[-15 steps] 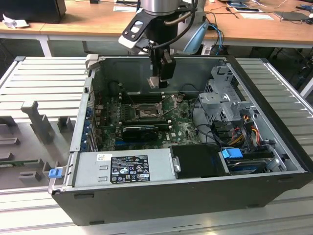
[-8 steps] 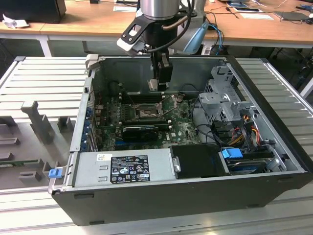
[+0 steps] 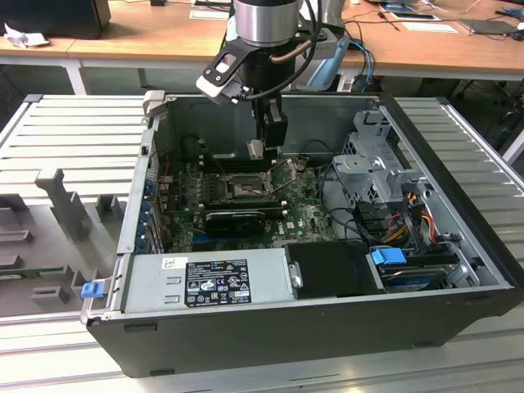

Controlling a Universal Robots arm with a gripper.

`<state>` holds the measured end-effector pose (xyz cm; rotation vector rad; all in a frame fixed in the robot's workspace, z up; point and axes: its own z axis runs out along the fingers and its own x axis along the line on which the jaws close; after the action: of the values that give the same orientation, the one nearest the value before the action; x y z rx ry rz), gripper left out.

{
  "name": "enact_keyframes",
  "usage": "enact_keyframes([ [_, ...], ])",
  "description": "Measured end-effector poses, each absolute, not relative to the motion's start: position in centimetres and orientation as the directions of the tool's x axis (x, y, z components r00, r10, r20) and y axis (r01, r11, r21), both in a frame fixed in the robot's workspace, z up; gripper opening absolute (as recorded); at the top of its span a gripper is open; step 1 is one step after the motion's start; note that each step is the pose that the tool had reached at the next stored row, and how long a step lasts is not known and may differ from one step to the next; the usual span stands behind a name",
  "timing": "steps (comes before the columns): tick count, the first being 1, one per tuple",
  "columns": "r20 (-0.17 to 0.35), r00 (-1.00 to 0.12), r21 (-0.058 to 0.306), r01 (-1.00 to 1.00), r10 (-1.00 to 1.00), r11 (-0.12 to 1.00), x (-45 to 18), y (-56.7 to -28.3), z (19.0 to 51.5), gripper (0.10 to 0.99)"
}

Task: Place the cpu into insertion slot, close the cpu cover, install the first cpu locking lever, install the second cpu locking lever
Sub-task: 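Place the cpu into insertion slot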

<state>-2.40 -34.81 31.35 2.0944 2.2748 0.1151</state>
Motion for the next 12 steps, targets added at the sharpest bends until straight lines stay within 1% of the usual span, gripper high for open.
enact_keyframes([
  [12,0.016,-0.083,0.087,0.993,0.996,0.081,-2.4,-34.81,30.44,0.525],
])
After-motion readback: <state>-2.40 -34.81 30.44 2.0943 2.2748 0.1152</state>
